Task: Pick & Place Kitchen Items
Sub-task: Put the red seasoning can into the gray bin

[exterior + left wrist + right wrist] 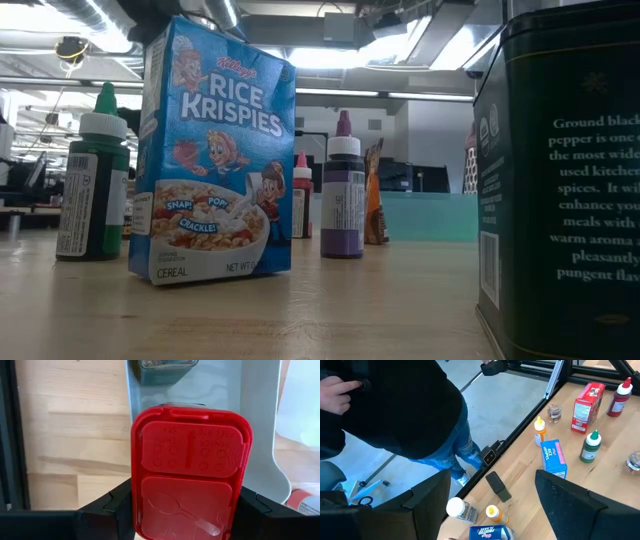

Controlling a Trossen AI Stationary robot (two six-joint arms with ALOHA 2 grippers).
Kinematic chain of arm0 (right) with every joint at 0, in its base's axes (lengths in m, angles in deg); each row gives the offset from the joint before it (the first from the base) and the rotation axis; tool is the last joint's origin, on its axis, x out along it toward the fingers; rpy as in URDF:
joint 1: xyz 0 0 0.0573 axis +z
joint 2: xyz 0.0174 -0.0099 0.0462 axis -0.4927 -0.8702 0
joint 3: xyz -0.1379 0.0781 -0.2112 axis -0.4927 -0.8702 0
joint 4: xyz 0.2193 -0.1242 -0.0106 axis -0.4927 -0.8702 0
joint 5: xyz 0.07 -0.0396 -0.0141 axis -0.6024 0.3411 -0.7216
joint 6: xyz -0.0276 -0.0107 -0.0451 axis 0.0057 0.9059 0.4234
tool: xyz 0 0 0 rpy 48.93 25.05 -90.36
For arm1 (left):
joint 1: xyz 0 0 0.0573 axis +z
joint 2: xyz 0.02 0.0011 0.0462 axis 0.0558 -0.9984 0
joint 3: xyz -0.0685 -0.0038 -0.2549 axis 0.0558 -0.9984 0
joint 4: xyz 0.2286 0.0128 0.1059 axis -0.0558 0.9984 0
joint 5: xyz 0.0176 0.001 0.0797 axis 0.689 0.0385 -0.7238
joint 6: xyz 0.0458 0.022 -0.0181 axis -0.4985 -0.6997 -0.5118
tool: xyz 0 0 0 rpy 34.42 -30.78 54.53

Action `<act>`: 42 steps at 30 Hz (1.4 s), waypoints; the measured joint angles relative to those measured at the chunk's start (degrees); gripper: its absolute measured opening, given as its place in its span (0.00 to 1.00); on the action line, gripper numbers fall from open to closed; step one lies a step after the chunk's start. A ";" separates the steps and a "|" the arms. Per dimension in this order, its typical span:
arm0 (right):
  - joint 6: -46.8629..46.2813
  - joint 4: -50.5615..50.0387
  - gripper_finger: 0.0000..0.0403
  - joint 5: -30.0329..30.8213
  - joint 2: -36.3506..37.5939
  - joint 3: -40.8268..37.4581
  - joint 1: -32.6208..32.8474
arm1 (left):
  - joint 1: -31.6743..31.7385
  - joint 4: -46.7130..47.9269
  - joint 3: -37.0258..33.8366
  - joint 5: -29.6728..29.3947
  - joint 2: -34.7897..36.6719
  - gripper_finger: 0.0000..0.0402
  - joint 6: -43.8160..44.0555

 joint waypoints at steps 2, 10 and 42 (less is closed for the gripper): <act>0.39 -0.22 0.73 -0.01 0.00 0.00 0.00 | 0.09 -0.71 -0.63 -0.46 0.02 0.52 0.01; 0.39 -0.89 0.73 -0.03 0.00 -0.01 -0.02 | 0.52 -0.93 -1.04 -2.82 -0.69 0.52 -0.98; -5.27 1.49 0.73 -2.10 0.00 0.00 0.03 | 0.59 -3.75 -1.04 -1.16 -7.39 0.56 -4.60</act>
